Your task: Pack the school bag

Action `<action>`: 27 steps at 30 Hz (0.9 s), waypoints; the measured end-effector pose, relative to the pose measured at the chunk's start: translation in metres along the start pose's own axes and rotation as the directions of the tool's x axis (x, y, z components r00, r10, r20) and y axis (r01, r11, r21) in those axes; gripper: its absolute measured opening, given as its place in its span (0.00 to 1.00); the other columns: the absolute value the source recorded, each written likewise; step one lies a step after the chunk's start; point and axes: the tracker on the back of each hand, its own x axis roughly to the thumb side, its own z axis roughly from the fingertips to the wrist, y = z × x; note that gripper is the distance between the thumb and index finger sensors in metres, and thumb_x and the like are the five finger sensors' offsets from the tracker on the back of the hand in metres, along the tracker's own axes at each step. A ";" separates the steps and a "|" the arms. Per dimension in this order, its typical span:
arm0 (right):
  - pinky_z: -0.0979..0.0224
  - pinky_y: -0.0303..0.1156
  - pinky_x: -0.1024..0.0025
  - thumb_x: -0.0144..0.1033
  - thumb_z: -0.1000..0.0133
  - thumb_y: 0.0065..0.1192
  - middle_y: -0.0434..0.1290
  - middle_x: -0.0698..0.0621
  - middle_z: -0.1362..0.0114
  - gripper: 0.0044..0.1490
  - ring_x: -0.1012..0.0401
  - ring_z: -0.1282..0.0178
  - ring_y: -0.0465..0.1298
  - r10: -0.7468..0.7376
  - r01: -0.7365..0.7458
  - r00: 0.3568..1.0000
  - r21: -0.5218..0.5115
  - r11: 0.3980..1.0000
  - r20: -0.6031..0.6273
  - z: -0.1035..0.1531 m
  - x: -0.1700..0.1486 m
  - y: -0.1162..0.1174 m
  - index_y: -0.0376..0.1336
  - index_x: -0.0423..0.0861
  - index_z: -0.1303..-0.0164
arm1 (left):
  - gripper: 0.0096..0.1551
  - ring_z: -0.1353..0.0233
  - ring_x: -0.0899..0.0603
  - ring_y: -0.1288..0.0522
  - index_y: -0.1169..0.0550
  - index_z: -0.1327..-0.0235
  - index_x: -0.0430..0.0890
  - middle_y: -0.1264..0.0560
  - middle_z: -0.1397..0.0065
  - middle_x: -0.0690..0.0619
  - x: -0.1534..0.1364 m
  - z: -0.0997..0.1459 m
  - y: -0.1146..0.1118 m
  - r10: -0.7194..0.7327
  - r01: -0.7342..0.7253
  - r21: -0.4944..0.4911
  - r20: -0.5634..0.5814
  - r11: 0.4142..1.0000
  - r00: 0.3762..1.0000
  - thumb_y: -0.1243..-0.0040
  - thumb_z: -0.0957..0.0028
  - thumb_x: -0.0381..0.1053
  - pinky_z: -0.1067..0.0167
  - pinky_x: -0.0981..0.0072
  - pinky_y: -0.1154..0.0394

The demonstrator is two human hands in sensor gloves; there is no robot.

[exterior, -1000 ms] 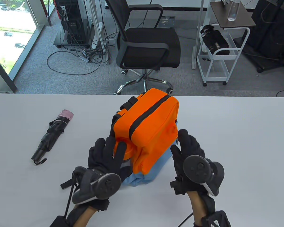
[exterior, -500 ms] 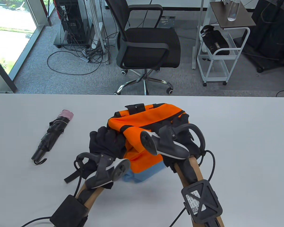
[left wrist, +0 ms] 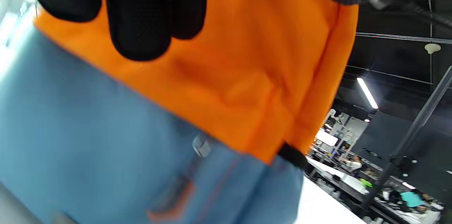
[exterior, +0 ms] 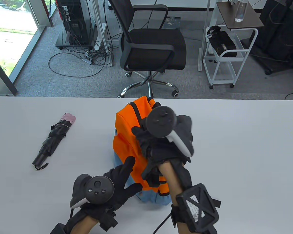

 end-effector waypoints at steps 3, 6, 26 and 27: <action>0.45 0.79 0.46 0.40 0.47 0.61 0.87 0.41 0.57 0.29 0.50 0.72 0.87 0.026 -0.024 1.000 -0.194 0.981 0.010 0.020 -0.023 -0.037 0.71 0.36 0.43 | 0.59 0.28 0.20 0.29 0.47 0.13 0.30 0.39 0.18 0.23 0.001 0.002 -0.010 0.020 -0.020 0.003 0.013 1.000 1.000 0.53 0.42 0.70 0.35 0.23 0.32; 0.44 0.79 0.48 0.40 0.47 0.61 0.87 0.44 0.58 0.28 0.53 0.72 0.87 0.294 -0.305 0.952 -0.224 0.926 -0.081 0.035 -0.087 -0.052 0.71 0.38 0.43 | 0.57 0.30 0.22 0.27 0.44 0.15 0.28 0.36 0.20 0.22 0.012 0.007 -0.015 0.036 -0.039 0.076 0.042 0.996 0.998 0.52 0.41 0.69 0.37 0.26 0.28; 0.62 0.84 0.60 0.47 0.49 0.59 0.84 0.35 0.53 0.39 0.51 0.64 0.88 0.197 -0.166 0.956 -0.151 0.974 0.218 0.052 -0.134 0.144 0.67 0.28 0.42 | 0.33 0.37 0.35 0.14 0.27 0.24 0.40 0.20 0.28 0.41 -0.058 -0.009 0.019 -0.062 0.062 0.197 -0.008 0.978 0.998 0.40 0.43 0.49 0.39 0.38 0.20; 0.65 0.84 0.63 0.47 0.49 0.59 0.85 0.39 0.57 0.35 0.55 0.69 0.88 0.235 -0.195 0.944 -0.183 0.964 0.231 0.053 -0.132 0.144 0.69 0.32 0.46 | 0.32 0.39 0.37 0.13 0.24 0.26 0.40 0.18 0.30 0.42 -0.060 -0.006 0.023 -0.106 0.106 0.225 -0.012 0.968 0.994 0.40 0.43 0.50 0.40 0.39 0.19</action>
